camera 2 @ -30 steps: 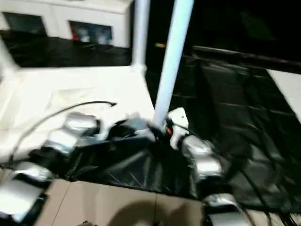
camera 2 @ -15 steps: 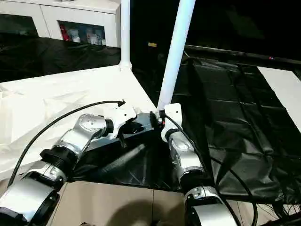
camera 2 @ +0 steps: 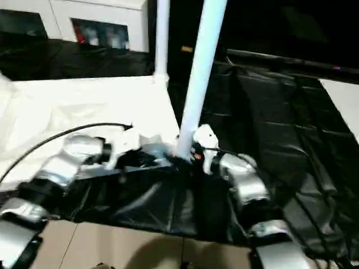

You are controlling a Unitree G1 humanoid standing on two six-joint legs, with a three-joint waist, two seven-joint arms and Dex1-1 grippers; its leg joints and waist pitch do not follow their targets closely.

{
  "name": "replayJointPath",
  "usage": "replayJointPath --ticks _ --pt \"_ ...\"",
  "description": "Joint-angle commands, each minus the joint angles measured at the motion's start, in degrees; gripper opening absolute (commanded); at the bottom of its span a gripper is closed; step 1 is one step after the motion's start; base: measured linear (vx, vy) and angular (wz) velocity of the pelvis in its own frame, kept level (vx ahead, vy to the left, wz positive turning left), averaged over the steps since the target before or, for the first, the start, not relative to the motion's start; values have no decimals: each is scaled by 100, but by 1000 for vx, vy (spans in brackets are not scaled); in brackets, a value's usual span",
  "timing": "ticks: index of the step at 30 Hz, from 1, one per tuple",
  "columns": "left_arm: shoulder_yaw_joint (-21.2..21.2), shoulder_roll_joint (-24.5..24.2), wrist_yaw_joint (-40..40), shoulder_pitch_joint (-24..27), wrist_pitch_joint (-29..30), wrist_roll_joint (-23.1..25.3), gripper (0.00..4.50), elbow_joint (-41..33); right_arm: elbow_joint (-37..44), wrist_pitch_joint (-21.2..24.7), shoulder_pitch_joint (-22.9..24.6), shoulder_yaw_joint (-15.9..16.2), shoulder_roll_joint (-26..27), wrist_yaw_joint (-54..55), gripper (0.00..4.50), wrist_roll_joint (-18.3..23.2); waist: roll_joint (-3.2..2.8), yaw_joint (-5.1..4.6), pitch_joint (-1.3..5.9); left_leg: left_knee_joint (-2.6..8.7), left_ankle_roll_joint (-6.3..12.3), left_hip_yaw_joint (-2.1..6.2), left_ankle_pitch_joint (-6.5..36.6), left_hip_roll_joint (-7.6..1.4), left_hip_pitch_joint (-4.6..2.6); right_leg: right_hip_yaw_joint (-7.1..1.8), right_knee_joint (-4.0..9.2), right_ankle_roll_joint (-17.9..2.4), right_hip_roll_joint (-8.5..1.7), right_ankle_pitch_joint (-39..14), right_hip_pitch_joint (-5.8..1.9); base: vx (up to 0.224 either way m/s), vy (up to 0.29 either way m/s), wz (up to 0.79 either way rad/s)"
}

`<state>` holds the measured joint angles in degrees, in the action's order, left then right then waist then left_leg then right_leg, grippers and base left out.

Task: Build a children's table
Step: Rotate leg to tighten

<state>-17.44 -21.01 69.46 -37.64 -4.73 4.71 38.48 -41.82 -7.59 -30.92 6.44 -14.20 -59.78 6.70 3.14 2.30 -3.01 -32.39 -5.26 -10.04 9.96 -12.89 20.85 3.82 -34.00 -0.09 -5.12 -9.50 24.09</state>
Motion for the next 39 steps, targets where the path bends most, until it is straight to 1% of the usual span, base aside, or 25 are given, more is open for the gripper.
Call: replayJointPath --ticks 1,2,4,6,8,10,11,14,17,19,23,25,26,27,28,29,30,31,32,33,34,35,36,37,39 --pt "-369 -119 585 217 -94 47 0 -87 -9 162 -10 128 -112 -459 349 31 -12 27 368 292 591 -91 860 -30 -22 -220 242 -1668 -217 -304 -362 0 0 0" --pt "-381 -153 662 236 -93 23 0 -119 -16 177 -26 135 -130 -525 349 39 -27 42 361 300 555 -93 887 -47 -27 -214 240 -1675 -215 -351 -364 0 0 0" --pt "-393 -227 797 265 -106 -17 0 -171 -41 238 -68 157 -164 -682 313 67 -34 69 348 308 445 -102 1021 -63 -47 -210 255 -1631 -213 -598 -347 0 0 0" --pt "-398 -268 853 266 -134 -19 0 -175 -61 268 -89 185 -181 -749 307 57 -23 76 318 319 388 -107 1162 -58 -44 -212 279 -1571 -202 -835 -330 0 0 0" --pt "-397 -341 973 244 -180 -24 0 -156 -67 365 -120 272 -227 -933 295 37 -49 86 283 342 270 -98 1411 -64 -57 -218 320 -1458 -217 -1224 -307 0 0 0" --pt "-385 -387 1048 196 -213 -18 0 -102 -32 425 -112 346 -266 -1094 274 36 -36 89 259 364 174 -92 1641 -53 -74 -228 359 -1319 -205 -1560 -292 0 0 0" --pt "-371 -393 1062 174 -218 -19 0 -74 -5 433 -89 368 -282 -1145 265 38 -55 91 256 370 148 -84 1670 -55 -78 -233 361 -1297 -213 -1593 -285 0 0 0" --pt "-344 -405 1075 141 -218 -41 0 -25 45 467 -45 385 -285 -1196 253 41 -57 84 273 369 128 -82 1651 -49 -77 -233 361 -1282 -205 -1550 -289 0 0 0" --pt "-345 -364 1092 136 -137 -90 0 -10 151 597 49 365 -260 -1225 250 78 -58 89 288 361 145 -83 1456 -42 -57 -227 324 -1349 -190 -1225 -319 0 0 0" --pt "-351 -343 1093 136 -114 -96 0 16 201 697 92 350 -230 -1246 249 124 -82 87 275 364 162 -87 1463 -46 -64 -225 323 -1396 -181 -1124 -309 0 0 0" --pt "-321 -215 866 105 14 -48 0 127 241 903 242 241 -107 -1089 248 299 -111 102 262 373 133 -90 1645 -51 -83 -225 351 -1423 -191 -1290 -294 0 0 0" --pt "-298 -132 563 40 123 57 0 227 256 959 332 153 3 -724 245 302 -91 102 240 396 78 -83 1856 -47 -91 -224 395 -1322 -197 -1655 -280 0 0 0" --pt "-275 -65 342 -10 191 116 0 293 240 919 376 83 92 -430 245 278 -70 81 223 410 31 -66 2036 -38 -97 -219 428 -1205 -207 -2048 -265 0 0 0" --pt "-262 -30 260 -29 219 127 0 315 230 896 392 53 137 -274 244 257 -80 80 209 409 -15 -51 2241 -30 -149 -218 497 -1061 -227 -2523 -217 0 0 0" --pt "-215 145 -93 -98 354 155 0 389 187 815 458 -60 349 413 244 151 -64 56 208 406 -40 -45 2299 -29 -153 -229 510 -1005 -230 -2656 -194 0 0 0" --pt "-209 273 -306 -131 432 174 0 421 178 761 503 -115 497 834 243 89 -69 61 190 415 -116 -32 2360 -15 -174 -221 554 -859 -235 -2967 -169 0 0 0" --pt "-210 352 -429 -149 479 184 0 437 176 731 530 -143 588 1085 243 49 -63 49 188 416 -130 -18 2420 -6 -178 -207 578 -785 -240 -3162 -163 -57 -1 -1" --pt "-212 518 -673 -172 604 213 0 469 109 724 519 -230 779 1547 243 22 -59 19 187 430 -148 22 2489 2 -156 -179 609 -612 -248 -3500 -181 -57 -1 -1" --pt "-215 677 -903 -191 718 244 0 495 34 696 492 -318 963 1993 243 -4 -69 -9 185 428 -175 41 2547 17 -155 -156 651 -470 -252 -3770 -163 -61 8 -4" --pt "-217 733 -985 -198 755 257 0 503 7 675 479 -348 1028 2157 242 -18 -78 -47 175 424 -176 61 2681 25 -186 -119 707 -392 -249 -3945 -133 -58 19 -3" --pt "-247 824 -1128 -212 778 314 0 528 -63 666 430 -423 1154 2491 242 -28 -92 -94 179 444 -150 86 2787 20 -172 -79 734 -370 -248 -3933 -168 -58 19 -3" --pt "-269 887 -1228 -223 793 357 0 546 -112 664 395 -478 1243 2726 242 -35 -92 -94 179 444 -150 86 2787 20 -172 -79 734 -370 -248 -3933 -168 0 0 0" --pt "-275 1049 -1440 -246 876 382 0 587 -243 623 291 -561 1430 3209 242 -60 -110 -146 174 480 -150 115 2885 11 -138 -39 757 -357 -249 -3843 -201 0 0 0" --pt "-283 1182 -1609 -269 938 403 0 623 -362 600 190 -622 1588 3584 242 -66 -117 -169 166 486 -163 116 2973 3 -156 -29 765 -371 -247 -3828 -179 0 0 0" --pt "-287 1370 -1860 -313 1009 442 0 688 -546 543 -5 -666 1838 4114 242 -98 -130 -255 144 488 -164 150 3351 22 -211 65 843 -316 -219 -3879 -160 -22 25 -4"
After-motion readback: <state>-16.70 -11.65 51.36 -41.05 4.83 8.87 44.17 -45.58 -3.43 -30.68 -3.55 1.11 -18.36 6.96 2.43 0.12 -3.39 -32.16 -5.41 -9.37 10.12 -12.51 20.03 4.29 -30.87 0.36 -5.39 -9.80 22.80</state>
